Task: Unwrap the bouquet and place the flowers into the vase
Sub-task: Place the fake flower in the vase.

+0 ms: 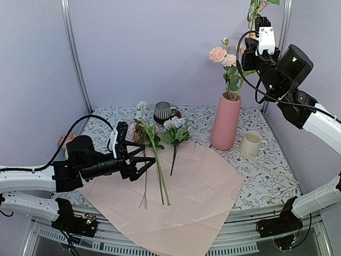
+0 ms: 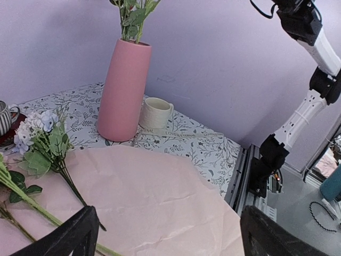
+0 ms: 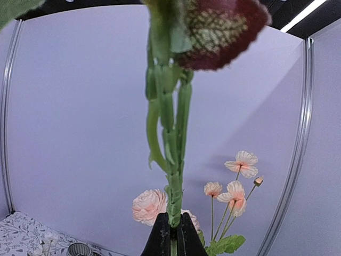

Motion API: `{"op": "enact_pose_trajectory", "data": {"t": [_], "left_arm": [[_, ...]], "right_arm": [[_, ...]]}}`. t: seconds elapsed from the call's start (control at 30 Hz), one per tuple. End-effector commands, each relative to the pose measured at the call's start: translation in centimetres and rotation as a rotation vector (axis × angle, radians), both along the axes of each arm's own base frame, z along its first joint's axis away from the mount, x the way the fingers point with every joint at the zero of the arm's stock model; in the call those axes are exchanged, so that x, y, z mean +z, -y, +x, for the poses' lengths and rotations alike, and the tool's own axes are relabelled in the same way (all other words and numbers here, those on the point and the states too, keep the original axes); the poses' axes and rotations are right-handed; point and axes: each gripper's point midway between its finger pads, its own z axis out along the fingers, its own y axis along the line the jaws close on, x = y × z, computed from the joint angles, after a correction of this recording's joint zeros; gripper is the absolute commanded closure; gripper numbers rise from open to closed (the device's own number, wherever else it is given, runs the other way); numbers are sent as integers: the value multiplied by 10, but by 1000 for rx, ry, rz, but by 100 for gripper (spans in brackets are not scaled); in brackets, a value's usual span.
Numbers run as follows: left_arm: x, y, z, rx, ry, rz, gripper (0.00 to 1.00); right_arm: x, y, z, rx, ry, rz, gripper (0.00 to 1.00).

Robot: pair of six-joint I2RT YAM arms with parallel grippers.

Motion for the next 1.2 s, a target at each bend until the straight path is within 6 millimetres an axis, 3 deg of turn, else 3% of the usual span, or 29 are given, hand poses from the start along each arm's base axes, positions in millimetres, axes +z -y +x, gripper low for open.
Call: {"op": "enact_pose_trajectory", "data": {"t": [0.0,0.13,0.43,0.73,0.8,0.9,0.93,1.17], "left_arm": [[-8,-3,-3,2,-8,15,6],[-10,-4,-3,6,-9,20,6],[-12,-4,-2,8,-10,25,6],[-11,-8,-2,20,-9,20,5],[-11,-8,-2,22,-9,21,6],[-12,-7,-2,21,-13,23,6],[-12,-7,-2,21,-14,25,5],[-16,-8,3,45,-25,35,6]], "right_arm": [[0,1,4,26,-22,51,97],[-18,2,13,20,-69,55,97],[-80,6,50,11,-227,69,97],[-165,4,90,-21,-457,26,96],[-180,-1,95,-19,-497,2,87],[-197,-10,99,7,-561,-39,34],[-200,-11,99,10,-574,-48,28],[-197,-12,80,75,-612,-49,22]]}}
